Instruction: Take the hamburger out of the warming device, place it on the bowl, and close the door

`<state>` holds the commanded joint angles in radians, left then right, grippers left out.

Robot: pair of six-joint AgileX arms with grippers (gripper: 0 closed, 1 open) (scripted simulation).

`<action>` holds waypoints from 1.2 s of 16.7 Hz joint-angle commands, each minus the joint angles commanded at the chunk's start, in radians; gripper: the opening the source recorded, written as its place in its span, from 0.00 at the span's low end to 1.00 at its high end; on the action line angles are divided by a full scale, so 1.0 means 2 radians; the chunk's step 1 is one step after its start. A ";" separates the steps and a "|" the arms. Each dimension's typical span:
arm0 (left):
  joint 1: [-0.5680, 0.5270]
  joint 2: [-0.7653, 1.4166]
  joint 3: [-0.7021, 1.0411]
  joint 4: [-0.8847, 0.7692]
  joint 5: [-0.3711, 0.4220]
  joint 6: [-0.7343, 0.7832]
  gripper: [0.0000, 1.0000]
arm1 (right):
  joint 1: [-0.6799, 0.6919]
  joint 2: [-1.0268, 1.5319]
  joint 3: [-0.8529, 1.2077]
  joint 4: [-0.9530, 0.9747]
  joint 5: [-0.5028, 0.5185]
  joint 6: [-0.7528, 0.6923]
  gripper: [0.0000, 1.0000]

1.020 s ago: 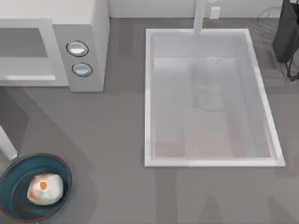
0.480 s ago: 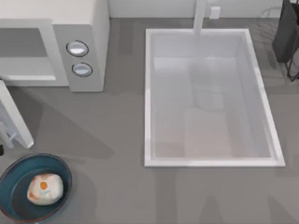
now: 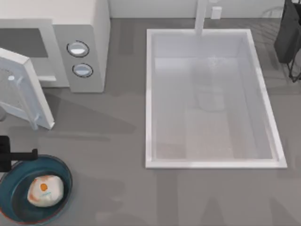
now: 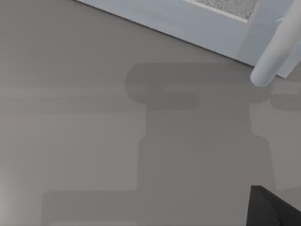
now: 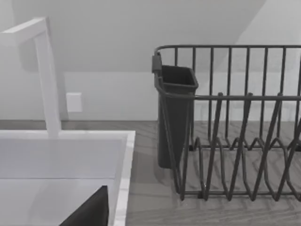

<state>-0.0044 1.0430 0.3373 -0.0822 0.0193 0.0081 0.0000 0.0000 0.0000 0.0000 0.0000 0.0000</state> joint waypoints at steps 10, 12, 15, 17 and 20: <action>-0.001 0.121 0.072 0.047 0.001 0.000 0.00 | 0.000 0.000 0.000 0.000 0.000 0.000 1.00; -0.002 0.182 0.103 0.070 0.001 0.000 0.00 | 0.000 0.000 0.000 0.000 0.000 0.000 1.00; -0.003 0.244 0.140 0.098 0.000 0.000 0.00 | 0.000 0.000 0.000 0.000 0.000 0.000 1.00; -0.004 0.258 0.151 0.106 0.000 0.000 0.00 | 0.000 0.000 0.000 0.000 0.000 0.000 1.00; -0.004 0.259 0.152 0.107 0.000 0.000 0.00 | 0.000 0.000 0.000 0.000 0.000 0.000 1.00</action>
<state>-0.0121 1.5607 0.6409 0.1311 0.0193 0.0080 0.0000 0.0000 0.0000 0.0000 0.0000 0.0000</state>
